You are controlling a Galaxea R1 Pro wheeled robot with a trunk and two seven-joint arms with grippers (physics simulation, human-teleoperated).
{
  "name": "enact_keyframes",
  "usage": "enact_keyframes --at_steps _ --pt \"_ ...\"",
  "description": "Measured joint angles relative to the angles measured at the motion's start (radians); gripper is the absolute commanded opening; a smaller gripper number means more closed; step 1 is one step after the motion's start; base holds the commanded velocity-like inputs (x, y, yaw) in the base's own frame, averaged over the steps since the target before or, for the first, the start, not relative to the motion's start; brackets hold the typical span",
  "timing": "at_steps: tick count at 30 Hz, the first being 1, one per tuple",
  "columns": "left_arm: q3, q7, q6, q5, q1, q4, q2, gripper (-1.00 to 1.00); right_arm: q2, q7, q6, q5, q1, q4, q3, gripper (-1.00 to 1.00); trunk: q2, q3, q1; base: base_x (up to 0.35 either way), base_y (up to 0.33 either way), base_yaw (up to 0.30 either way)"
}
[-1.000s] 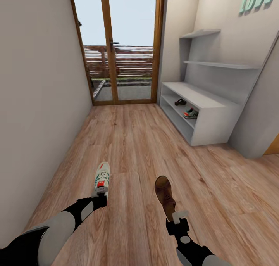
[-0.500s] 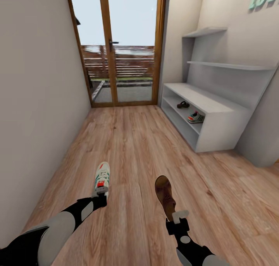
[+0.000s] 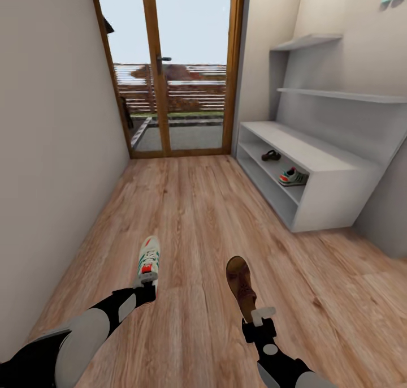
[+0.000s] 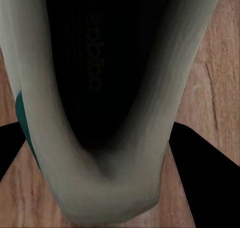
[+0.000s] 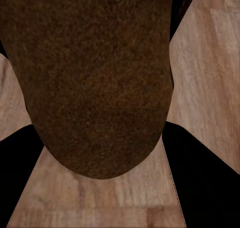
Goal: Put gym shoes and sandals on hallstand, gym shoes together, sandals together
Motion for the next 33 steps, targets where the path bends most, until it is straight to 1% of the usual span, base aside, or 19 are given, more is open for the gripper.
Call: enact_keyframes --at_steps 7,14,24,33 --pt "0.000 0.000 0.000 0.000 0.000 0.000 0.000 -1.00 0.000 0.000 0.000 0.000 0.000 0.000 0.000 -1.00 0.000 -0.006 0.000 0.350 0.000 -0.012" --pt "0.000 0.000 0.000 0.000 0.000 0.000 0.000 -1.00 0.000 0.000 0.000 0.000 0.000 0.000 0.000 -1.00 0.000 -0.012 0.000 0.350 0.006 -0.098" --pt "0.001 0.000 0.000 0.000 0.000 0.001 0.000 -1.00 0.000 0.000 0.001 0.000 0.000 0.000 0.000 -1.00 0.000 -0.023 0.000 0.350 0.081 -0.208" --pt "0.001 0.000 0.000 -0.001 0.000 0.001 0.000 -1.00 0.000 0.000 0.001 0.000 0.000 0.000 0.000 -1.00 0.000 -0.033 0.000 0.336 0.153 -0.239"
